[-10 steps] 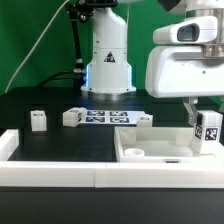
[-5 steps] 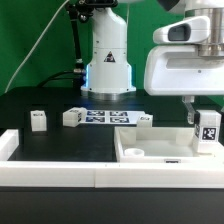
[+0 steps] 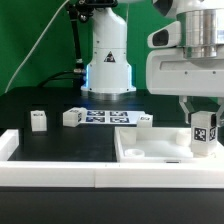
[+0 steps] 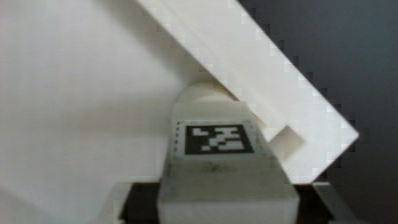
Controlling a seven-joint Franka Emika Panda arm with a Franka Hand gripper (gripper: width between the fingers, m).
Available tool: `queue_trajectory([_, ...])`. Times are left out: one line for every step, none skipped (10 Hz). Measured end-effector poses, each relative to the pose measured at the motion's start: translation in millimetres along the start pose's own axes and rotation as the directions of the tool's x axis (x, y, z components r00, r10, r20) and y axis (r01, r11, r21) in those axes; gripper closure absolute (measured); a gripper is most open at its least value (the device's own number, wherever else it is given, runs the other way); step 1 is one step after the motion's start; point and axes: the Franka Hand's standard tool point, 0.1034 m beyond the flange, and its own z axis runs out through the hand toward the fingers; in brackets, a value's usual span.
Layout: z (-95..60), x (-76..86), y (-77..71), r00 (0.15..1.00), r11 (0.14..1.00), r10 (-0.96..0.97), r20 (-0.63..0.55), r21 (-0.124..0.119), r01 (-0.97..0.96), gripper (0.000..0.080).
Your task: Assemble one leg
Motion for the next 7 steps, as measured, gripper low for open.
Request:
queue_trajectory([0.2, -2.1, -0.6, 0.987, 0.987, 0.161, 0.004, 0.001, -0.161, 0.0509])
queue_trajectory([0.2, -3.6, -1.1, 0.959, 0.959, 0.282, 0.009, 0.002, -0.282, 0.0509])
queue_trajectory([0.8, -2.9, -1.0, 0.924, 0.924, 0.381, 0.023, 0.007, -0.381, 0.0509])
queue_trajectory([1.0, -2.7, -1.0, 0.896, 0.897, 0.442, 0.034, 0.008, -0.443, 0.0509])
queue_trajectory([1.0, -2.9, -1.1, 0.875, 0.875, 0.483, 0.04, 0.008, -0.484, 0.0509])
queue_trajectory([1.0, -3.4, -1.3, 0.852, 0.853, 0.521, 0.046, 0.007, -0.522, 0.0508])
queue_trajectory([1.1, -3.6, -1.4, 0.873, 0.874, 0.485, 0.046, 0.009, -0.486, 0.0508])
